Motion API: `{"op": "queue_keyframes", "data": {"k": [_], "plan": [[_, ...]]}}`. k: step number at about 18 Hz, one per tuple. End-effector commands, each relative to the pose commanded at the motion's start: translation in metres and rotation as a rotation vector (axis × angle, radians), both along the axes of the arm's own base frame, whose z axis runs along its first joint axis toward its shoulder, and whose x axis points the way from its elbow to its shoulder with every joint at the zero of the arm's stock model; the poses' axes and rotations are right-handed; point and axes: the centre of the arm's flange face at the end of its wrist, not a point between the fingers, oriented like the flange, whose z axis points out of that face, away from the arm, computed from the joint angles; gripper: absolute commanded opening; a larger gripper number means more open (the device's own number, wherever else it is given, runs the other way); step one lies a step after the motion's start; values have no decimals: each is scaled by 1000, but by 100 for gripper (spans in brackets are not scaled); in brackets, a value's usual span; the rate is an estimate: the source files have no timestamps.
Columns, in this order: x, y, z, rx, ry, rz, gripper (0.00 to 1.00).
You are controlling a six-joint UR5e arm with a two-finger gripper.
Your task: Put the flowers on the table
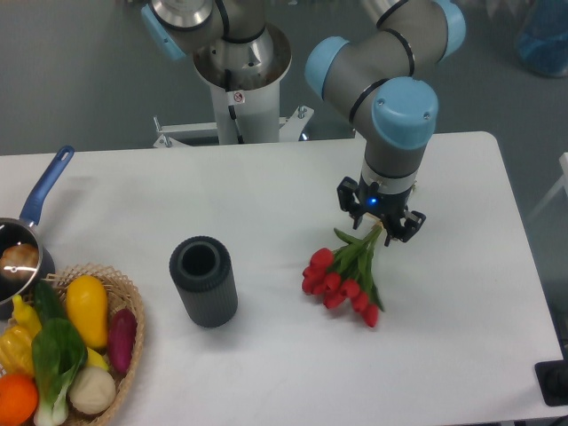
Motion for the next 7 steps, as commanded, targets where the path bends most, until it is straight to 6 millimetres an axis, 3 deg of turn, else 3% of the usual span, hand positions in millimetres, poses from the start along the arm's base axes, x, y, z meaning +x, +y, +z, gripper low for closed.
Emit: {"op": "queue_keyframes", "data": {"k": [7], "plan": [[-2, 1, -3, 20, 42, -13, 100]]}}
